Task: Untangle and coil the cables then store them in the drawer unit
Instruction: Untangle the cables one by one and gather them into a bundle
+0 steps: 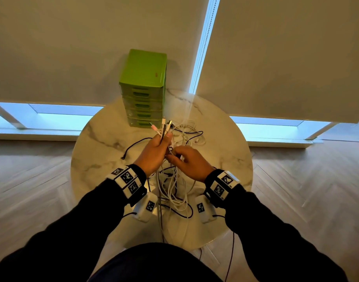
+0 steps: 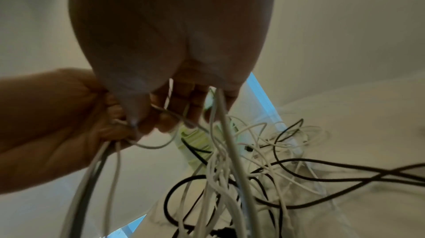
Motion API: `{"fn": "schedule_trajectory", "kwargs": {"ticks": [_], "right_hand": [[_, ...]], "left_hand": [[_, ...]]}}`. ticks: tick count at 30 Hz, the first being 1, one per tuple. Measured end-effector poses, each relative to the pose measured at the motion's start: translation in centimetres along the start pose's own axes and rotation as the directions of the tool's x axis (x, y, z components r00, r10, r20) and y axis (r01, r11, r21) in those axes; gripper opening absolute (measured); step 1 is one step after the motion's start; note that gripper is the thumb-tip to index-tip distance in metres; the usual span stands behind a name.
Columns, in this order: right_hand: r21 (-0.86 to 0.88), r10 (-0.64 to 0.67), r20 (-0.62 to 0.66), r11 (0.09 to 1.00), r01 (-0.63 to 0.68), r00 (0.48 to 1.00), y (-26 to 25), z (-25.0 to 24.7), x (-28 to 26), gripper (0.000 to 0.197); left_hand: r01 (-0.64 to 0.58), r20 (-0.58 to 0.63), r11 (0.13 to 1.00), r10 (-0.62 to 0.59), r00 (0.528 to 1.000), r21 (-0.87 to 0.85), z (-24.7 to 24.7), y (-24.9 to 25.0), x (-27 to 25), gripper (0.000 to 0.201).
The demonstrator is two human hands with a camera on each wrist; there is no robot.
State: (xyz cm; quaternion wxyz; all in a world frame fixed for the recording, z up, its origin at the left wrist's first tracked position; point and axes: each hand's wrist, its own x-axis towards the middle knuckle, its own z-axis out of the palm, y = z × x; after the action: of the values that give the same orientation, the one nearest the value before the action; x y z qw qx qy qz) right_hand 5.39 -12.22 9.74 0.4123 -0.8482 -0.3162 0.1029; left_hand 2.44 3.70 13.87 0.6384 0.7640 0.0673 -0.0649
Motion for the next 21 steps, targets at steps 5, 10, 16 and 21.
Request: {"fn": "schedule_trajectory", "kwargs": {"ticks": [5,10,16,21], "right_hand": [[-0.2,0.164,0.227,0.973,-0.119,0.96,5.4,0.6,-0.8,0.016],[-0.377,0.403,0.204,0.873,-0.309,0.892,8.1,1.8,-1.4,0.027],[-0.465,0.503,0.148,0.796,-0.389,0.852,8.7,-0.3,-3.1,0.03],[-0.376,0.425,-0.098,0.821,-0.429,0.9,9.0,-2.7,-3.9,0.063]], "left_hand": [[-0.021,0.064,0.999,0.018,0.998,0.041,-0.8,-0.1,-1.1,0.033],[-0.053,-0.002,0.996,0.053,0.999,-0.073,-2.1,1.6,-2.0,0.027],[-0.112,-0.216,0.977,0.072,0.974,-0.182,-5.9,3.5,-1.6,0.029],[-0.14,-0.305,0.988,0.112,0.946,-0.069,-7.8,3.2,-0.9,0.027]]}}
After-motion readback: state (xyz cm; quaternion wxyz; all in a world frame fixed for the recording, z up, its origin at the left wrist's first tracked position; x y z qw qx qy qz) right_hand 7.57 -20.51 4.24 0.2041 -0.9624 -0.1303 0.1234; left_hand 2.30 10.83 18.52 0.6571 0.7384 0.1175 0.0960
